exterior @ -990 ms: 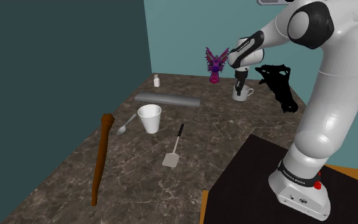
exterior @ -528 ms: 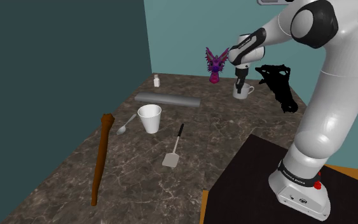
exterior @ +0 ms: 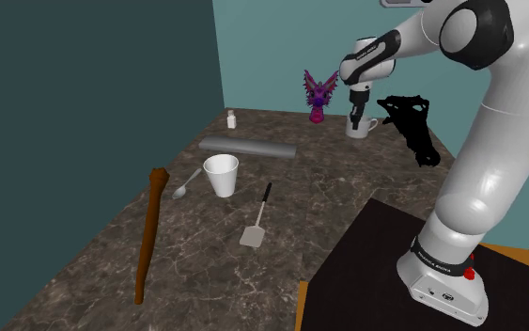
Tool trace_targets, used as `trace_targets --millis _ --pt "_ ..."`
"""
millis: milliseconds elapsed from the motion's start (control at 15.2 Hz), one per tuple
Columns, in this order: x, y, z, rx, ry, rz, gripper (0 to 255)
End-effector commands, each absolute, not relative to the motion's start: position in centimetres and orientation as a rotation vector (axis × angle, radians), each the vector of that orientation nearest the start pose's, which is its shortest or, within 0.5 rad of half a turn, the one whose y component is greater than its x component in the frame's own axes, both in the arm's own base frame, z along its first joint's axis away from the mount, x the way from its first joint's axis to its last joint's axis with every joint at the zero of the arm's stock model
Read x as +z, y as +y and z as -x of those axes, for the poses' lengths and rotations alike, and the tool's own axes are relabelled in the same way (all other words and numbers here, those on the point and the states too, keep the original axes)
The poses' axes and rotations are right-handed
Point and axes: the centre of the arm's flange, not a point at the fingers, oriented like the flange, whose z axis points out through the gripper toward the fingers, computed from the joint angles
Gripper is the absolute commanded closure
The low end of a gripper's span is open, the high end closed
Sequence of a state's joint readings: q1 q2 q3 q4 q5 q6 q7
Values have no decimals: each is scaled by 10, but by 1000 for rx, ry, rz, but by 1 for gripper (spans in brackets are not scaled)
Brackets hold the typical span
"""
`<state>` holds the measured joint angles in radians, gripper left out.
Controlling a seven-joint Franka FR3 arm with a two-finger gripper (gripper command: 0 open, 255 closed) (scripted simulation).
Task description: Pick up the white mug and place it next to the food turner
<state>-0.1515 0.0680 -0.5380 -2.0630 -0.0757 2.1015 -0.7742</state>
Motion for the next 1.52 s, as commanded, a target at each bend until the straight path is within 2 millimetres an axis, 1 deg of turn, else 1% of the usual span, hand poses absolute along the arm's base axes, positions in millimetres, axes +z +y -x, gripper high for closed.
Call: trace_targets --millis 0,990,1056,1452 --pt "416 -354 -429 131 -199 3193 255" --pt "495 -354 -429 131 -199 3193 255" --pt "498 -354 -429 131 -199 3193 255" --pt "498 -275 -433 131 -199 3193 255"
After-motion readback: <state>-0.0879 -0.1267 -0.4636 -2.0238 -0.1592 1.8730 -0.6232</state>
